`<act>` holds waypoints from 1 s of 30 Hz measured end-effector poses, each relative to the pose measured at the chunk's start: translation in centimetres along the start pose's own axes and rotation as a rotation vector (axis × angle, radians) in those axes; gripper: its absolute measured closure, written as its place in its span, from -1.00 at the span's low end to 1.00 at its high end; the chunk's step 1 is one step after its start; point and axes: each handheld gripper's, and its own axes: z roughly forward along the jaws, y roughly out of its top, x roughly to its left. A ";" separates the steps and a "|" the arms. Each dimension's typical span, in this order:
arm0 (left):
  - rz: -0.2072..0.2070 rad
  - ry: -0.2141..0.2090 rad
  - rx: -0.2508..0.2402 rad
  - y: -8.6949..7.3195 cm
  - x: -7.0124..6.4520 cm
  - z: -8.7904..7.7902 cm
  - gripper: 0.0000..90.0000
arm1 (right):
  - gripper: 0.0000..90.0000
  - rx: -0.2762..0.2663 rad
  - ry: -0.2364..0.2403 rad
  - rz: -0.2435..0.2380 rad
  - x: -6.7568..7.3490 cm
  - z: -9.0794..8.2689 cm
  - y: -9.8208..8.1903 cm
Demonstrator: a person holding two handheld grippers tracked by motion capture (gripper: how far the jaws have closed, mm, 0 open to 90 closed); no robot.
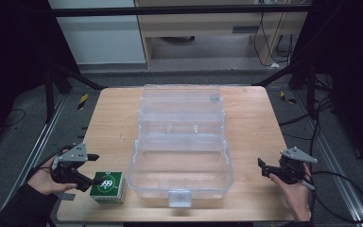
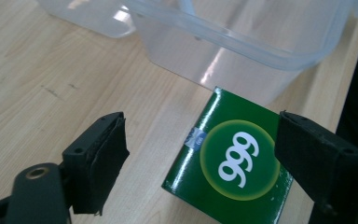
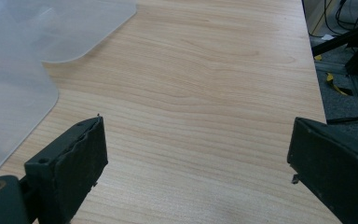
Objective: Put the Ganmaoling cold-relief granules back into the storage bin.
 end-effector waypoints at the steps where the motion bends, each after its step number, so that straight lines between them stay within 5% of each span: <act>1: 0.016 -0.006 0.008 0.1 0.0 0.0 -0.68 | -0.88 0.001 -0.002 -0.001 0.0 0.0 0.0; 18: 0.187 -0.076 0.150 1.6 -0.9 0.3 -0.80 | -0.92 0.032 0.007 -0.024 0.0 0.4 -0.3; 30: 0.239 -0.108 0.210 2.0 -1.3 1.6 -0.88 | -0.95 0.054 0.018 -0.023 -0.1 0.5 -0.5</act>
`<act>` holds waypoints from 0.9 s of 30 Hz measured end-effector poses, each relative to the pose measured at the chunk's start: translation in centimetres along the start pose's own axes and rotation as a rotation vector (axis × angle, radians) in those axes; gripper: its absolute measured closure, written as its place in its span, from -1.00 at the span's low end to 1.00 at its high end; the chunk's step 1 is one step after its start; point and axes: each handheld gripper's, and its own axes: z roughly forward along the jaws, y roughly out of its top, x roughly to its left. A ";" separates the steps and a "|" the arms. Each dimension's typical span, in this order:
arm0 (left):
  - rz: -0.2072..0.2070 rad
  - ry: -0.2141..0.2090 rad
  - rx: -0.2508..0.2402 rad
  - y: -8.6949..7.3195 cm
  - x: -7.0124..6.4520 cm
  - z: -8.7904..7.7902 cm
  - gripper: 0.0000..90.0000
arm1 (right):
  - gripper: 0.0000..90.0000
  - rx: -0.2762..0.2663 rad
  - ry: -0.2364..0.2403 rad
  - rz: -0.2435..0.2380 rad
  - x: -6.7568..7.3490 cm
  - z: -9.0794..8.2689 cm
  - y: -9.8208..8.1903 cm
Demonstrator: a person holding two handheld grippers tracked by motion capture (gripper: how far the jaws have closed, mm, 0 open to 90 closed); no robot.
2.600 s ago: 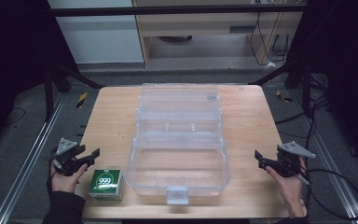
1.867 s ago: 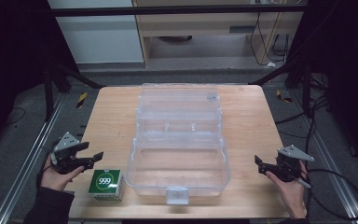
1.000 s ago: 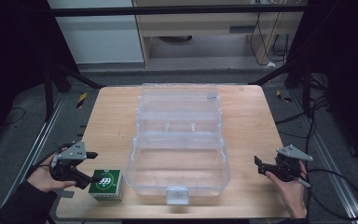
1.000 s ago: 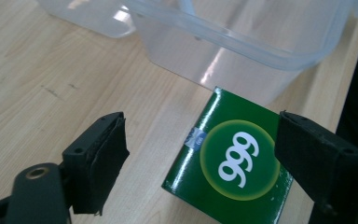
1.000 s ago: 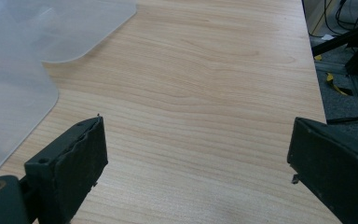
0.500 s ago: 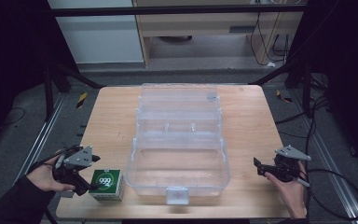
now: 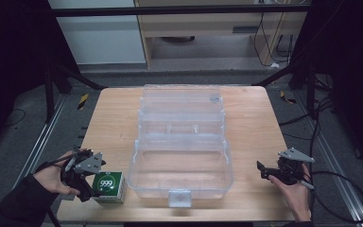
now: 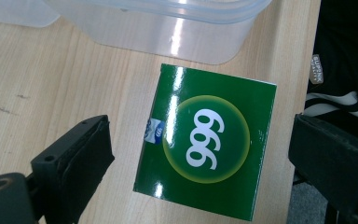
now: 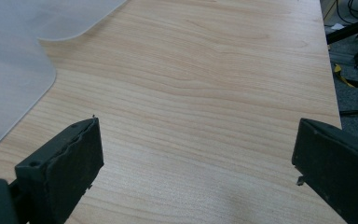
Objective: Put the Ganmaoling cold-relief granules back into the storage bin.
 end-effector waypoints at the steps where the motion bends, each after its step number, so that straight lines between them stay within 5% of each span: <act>1: 0.009 0.001 0.012 0.1 0.0 0.4 -0.88 | -0.96 0.005 -0.002 -0.003 -0.1 0.0 0.0; 27: 0.031 -0.038 0.056 -0.7 0.0 3.1 -0.90 | -0.99 0.035 0.001 -0.032 0.4 0.3 0.1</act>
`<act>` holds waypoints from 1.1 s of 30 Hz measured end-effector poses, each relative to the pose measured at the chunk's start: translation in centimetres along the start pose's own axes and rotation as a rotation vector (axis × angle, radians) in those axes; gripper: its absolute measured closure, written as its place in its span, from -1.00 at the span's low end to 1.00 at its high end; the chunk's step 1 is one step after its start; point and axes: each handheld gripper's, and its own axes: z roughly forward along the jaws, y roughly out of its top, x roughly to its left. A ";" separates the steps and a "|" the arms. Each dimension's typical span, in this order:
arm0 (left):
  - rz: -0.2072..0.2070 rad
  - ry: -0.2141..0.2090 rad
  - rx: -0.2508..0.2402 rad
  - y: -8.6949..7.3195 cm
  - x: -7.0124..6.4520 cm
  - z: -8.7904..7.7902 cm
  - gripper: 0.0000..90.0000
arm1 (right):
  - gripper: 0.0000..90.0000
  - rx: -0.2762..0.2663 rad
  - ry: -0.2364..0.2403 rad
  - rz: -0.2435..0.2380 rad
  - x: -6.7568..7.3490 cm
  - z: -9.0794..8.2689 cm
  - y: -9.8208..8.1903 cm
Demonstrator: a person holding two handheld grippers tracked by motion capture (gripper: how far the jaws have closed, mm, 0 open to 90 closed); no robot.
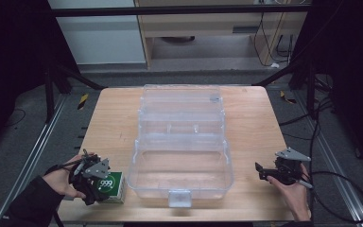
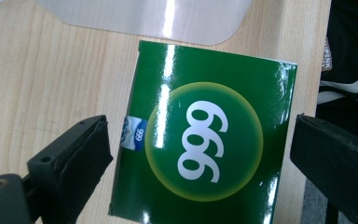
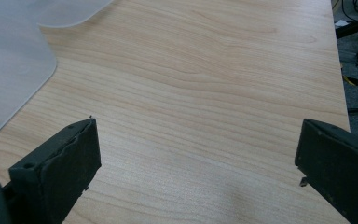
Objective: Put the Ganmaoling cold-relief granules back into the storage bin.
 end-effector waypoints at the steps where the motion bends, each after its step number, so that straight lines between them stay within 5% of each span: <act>1: 0.002 -0.004 0.005 0.0 0.0 0.1 -0.90 | -0.99 0.003 0.000 -0.001 0.0 0.0 0.0; 19: 0.001 -0.059 0.048 -0.2 0.6 2.3 -0.84 | -0.99 0.023 0.006 -0.016 0.2 0.2 -0.1; 33: -0.014 -0.074 0.041 -0.4 0.6 2.0 -0.70 | -0.98 0.034 0.013 -0.023 0.2 0.4 -0.2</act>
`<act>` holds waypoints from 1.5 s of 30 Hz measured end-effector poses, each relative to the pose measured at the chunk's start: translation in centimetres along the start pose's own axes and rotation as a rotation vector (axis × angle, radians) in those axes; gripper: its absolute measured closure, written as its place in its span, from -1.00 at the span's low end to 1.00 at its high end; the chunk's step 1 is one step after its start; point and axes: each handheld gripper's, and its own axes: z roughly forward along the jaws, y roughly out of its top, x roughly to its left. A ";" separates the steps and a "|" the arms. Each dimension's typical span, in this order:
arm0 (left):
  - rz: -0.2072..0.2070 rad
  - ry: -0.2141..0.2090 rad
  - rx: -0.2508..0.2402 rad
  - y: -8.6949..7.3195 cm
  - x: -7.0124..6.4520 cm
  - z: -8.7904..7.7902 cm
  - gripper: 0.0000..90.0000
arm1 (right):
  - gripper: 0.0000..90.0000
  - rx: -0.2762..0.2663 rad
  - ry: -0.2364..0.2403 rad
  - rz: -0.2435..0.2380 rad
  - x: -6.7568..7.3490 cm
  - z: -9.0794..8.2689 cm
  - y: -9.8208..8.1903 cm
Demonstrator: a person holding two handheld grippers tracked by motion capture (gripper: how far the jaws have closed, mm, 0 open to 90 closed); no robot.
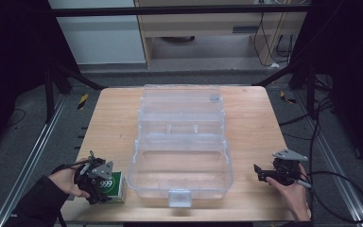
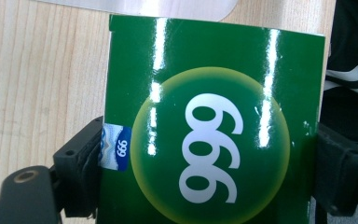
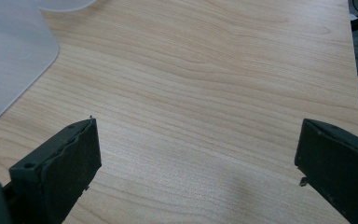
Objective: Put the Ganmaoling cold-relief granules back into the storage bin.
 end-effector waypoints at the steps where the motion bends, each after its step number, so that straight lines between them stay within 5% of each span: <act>1: 0.002 -0.002 -0.001 0.0 0.0 0.0 -0.69 | -0.98 0.000 0.001 0.002 0.0 0.0 0.0; 14: -0.024 0.016 -0.070 0.5 -0.6 -3.0 -0.68 | -0.98 0.005 0.007 0.006 0.1 0.0 0.0; 26: -0.021 0.057 -0.078 1.2 -1.1 -6.8 -0.68 | -0.98 0.006 0.012 0.009 0.1 0.0 -0.1; 45: 0.018 0.081 -0.131 4.3 -1.3 -10.0 -0.67 | -0.98 0.002 0.011 0.008 0.1 -0.1 0.0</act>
